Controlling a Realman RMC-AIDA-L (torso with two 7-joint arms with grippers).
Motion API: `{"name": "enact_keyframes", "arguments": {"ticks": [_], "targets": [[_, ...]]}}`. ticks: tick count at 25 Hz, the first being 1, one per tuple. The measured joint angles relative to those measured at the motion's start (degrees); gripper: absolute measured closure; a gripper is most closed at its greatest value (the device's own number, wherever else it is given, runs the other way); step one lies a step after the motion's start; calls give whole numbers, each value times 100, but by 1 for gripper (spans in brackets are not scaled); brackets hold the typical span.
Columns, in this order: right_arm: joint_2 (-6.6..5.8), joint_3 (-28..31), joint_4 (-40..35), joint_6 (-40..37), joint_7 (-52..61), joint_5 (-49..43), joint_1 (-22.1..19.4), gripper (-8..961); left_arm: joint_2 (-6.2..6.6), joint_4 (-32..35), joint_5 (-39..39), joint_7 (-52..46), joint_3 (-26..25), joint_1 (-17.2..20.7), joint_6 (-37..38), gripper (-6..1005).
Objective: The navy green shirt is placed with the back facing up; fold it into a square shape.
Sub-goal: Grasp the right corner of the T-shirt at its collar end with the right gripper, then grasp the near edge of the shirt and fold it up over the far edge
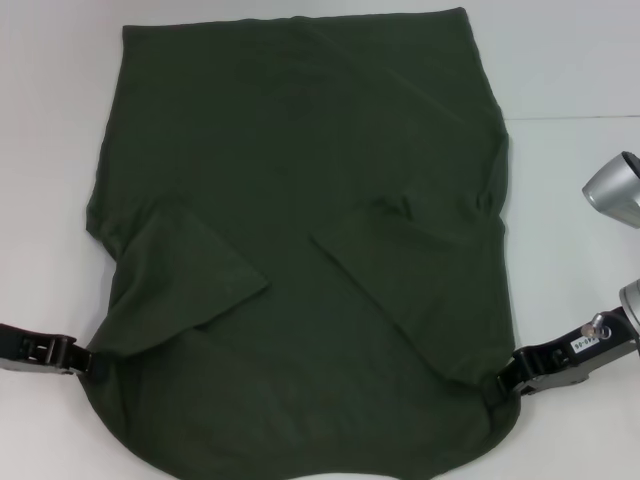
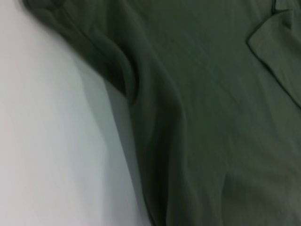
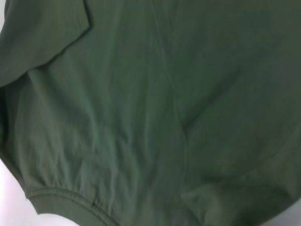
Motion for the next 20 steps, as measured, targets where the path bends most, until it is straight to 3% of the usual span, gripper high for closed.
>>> {"name": "enact_keyframes", "arguments": {"ticks": [5, 20], "targets": [[-14, 0, -40, -31, -2, 0, 1, 895, 3, 0, 0, 0, 1, 0, -10, 970], [-123, -34, -360, -457, -276, -4, -88, 894, 73, 57, -169, 272, -47, 11, 462, 970]]}}
